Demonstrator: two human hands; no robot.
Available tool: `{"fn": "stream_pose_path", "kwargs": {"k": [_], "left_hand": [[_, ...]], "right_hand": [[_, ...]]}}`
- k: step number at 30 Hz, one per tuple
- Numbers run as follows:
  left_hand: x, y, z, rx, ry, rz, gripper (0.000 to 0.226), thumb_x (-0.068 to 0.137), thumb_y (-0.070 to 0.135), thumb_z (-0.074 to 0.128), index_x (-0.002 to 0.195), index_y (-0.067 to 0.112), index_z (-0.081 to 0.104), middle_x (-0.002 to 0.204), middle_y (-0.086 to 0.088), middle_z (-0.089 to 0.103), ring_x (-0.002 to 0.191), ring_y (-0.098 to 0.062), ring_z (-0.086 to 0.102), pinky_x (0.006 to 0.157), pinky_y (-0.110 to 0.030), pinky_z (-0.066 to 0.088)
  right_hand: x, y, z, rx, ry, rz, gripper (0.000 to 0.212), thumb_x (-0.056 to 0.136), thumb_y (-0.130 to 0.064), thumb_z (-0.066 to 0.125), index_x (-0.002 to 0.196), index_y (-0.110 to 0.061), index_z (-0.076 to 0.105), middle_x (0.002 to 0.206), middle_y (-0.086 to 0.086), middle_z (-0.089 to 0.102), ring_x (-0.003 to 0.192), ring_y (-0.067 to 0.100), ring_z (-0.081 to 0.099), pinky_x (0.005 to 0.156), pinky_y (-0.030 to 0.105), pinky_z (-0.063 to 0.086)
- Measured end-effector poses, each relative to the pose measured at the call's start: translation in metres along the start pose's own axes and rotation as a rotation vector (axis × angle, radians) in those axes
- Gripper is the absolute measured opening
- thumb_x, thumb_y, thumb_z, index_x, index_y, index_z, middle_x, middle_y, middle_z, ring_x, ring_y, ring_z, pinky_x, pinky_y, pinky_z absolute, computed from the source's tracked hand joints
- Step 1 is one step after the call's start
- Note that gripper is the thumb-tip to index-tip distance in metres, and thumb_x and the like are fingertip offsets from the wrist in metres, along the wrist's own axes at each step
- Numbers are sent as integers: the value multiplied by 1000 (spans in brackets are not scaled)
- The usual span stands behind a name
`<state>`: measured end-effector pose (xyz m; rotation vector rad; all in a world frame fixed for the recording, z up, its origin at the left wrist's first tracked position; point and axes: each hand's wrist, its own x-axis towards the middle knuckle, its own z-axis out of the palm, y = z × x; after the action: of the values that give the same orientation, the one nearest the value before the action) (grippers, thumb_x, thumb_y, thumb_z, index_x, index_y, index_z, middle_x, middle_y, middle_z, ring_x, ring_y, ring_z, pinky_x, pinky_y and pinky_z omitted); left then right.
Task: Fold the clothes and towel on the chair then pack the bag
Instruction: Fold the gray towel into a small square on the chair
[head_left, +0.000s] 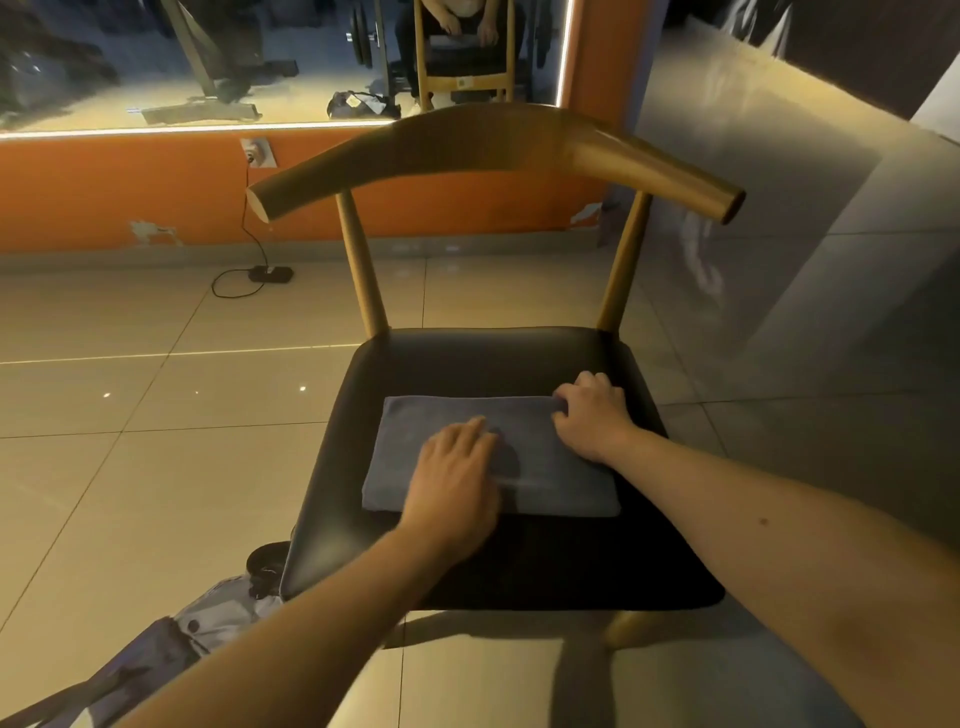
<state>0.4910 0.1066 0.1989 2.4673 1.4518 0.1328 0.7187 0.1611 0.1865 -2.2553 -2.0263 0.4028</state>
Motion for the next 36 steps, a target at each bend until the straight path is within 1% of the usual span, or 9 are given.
{"fn": "stream_pose_path", "kwargs": {"k": [4, 7, 12, 17, 20, 25, 30, 33, 36], "left_hand": [[-19, 44, 12, -7, 9, 184, 68, 98, 58, 47, 157, 31, 26, 166, 3, 21, 152, -22, 17, 125, -42, 9], [-36, 57, 27, 51, -49, 224, 88, 90, 74, 46, 161, 32, 14, 169, 2, 12, 154, -24, 12, 125, -44, 1], [-58, 58, 53, 205, -103, 215, 112, 87, 71, 59, 161, 29, -14, 171, -1, -10, 158, -27, -9, 124, -56, -12], [-74, 67, 76, 266, -17, 220, 107, 85, 54, 73, 162, 25, 4, 170, -7, 15, 157, -30, 13, 116, -55, -15], [-86, 73, 77, 253, -13, 283, 94, 94, 40, 68, 162, 26, 6, 171, -4, 10, 158, -27, 9, 119, -49, -14], [-112, 75, 68, 107, -61, 313, 73, 101, 57, 43, 162, 34, 11, 171, 4, 13, 158, -18, 7, 118, -40, -18], [-135, 81, 42, -89, -125, 263, 58, 105, 54, 37, 159, 35, 27, 166, 10, 29, 155, -11, 18, 123, -30, -1], [-142, 84, 29, -239, -138, 186, 49, 105, 53, 38, 151, 37, 41, 155, 13, 44, 144, -8, 35, 121, -28, 23], [-146, 84, 26, -359, -148, 96, 41, 105, 53, 41, 144, 40, 49, 146, 14, 52, 133, -5, 45, 115, -29, 39]], "right_hand": [[-17, 13, -11, 110, -58, 18, 17, 94, -30, 58, 108, -21, 64, 112, 1, 45, 104, 19, 47, 87, 34, 46], [-40, 26, -19, 192, -98, 78, 5, 94, -28, 59, 91, -24, 60, 100, -2, 56, 86, 15, 56, 72, 30, 47], [-85, 39, -26, 307, -168, 208, 5, 95, -28, 63, 95, -23, 63, 92, -1, 63, 83, 14, 62, 64, 28, 46], [-138, 45, -24, 539, -263, 350, 15, 94, -24, 68, 105, -16, 62, 100, 5, 65, 87, 20, 68, 65, 30, 59], [-167, 50, -20, 672, -307, 404, 14, 93, -20, 70, 102, -14, 60, 104, 8, 65, 89, 23, 68, 68, 31, 62], [-205, 57, -10, 728, -324, 389, 24, 93, -22, 72, 106, -15, 53, 105, 11, 63, 80, 26, 71, 55, 25, 56], [-230, 65, -2, 785, -273, 366, 22, 104, -16, 51, 125, -14, 52, 98, 14, 63, 69, 31, 68, 50, 35, 57], [-241, 76, 2, 836, -275, 299, 49, 97, 9, 39, 140, -14, 49, 86, 22, 64, 59, 31, 63, 49, 36, 54], [-252, 76, 0, 794, -320, 150, 54, 91, 21, 50, 134, -11, 57, 110, 17, 66, 77, 21, 68, 57, 26, 57]]}}
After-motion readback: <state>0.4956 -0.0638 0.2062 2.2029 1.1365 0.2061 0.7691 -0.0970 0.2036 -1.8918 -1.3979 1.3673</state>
